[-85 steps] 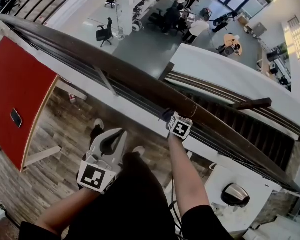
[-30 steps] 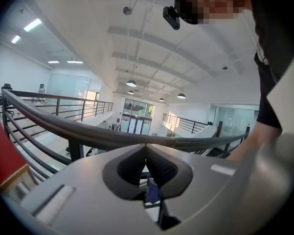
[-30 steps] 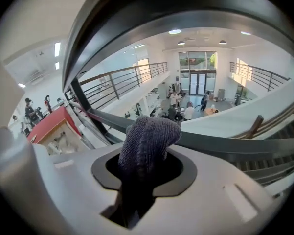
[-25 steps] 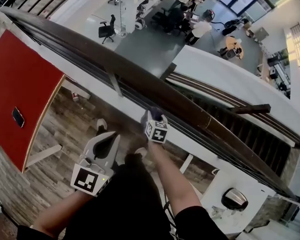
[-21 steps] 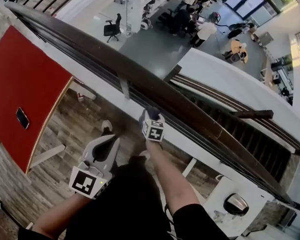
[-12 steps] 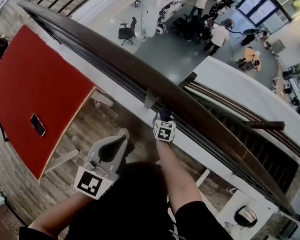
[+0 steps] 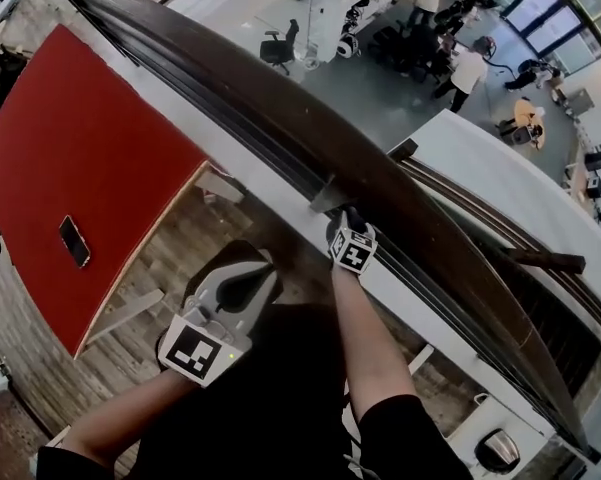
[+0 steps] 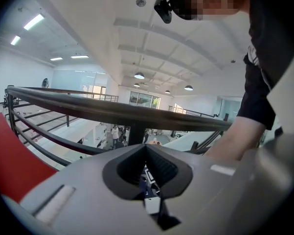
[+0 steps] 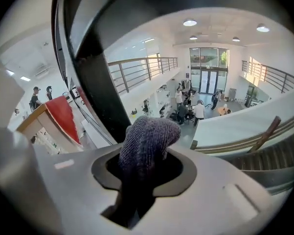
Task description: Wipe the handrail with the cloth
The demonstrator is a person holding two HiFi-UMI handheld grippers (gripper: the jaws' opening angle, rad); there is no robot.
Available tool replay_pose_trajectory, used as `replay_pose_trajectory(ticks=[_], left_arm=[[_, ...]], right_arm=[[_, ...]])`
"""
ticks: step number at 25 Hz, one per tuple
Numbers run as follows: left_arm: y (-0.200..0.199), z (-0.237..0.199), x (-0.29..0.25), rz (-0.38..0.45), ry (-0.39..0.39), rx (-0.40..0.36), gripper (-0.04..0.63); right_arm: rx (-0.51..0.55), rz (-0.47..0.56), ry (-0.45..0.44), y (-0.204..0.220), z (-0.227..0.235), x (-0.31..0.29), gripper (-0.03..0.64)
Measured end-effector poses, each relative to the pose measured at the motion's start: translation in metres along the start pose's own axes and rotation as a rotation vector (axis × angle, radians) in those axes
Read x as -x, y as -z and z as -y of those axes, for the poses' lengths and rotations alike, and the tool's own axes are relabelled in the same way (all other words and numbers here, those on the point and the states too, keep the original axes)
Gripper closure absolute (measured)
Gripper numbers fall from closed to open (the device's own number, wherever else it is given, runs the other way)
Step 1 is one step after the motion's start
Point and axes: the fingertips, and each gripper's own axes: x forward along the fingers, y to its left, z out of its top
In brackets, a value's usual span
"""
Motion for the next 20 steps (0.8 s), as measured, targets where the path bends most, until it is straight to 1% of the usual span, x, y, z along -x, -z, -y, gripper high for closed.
replay_pose_trajectory(ticks=[3,5,6,8,12,16,20], left_arm=[[0.017,0.009,-0.014,-0.044,0.05,0.015,0.597],[0.027,0.01,-0.022,-0.075,0.046,0.037,0.597],[0.03,0.01,-0.026,-0.078,0.04,0.05,0.597],[0.031,0.012,-0.033,-0.072,0.041,0.059,0.597],[0.029,0.026,-0.039,-0.056,0.064,0.052,0.597],[0.025,0.044,-0.039,-0.052,0.076,0.081,0.597],[0.02,0.059,-0.042,-0.041,0.075,0.106,0.597]], right_arm=[[-0.005,0.03,-0.015,-0.003,-0.002,-0.006,0.503],[0.002,0.052,-0.016,-0.005,-0.003,-0.005,0.505],[0.011,0.058,-0.014,-0.005,-0.004,-0.004,0.506],[0.007,0.063,-0.004,-0.006,-0.002,-0.001,0.505],[-0.051,0.047,0.019,-0.002,0.013,0.004,0.505],[-0.052,0.015,0.04,0.002,0.029,0.014,0.505],[-0.066,0.004,0.06,0.007,0.055,0.025,0.505]])
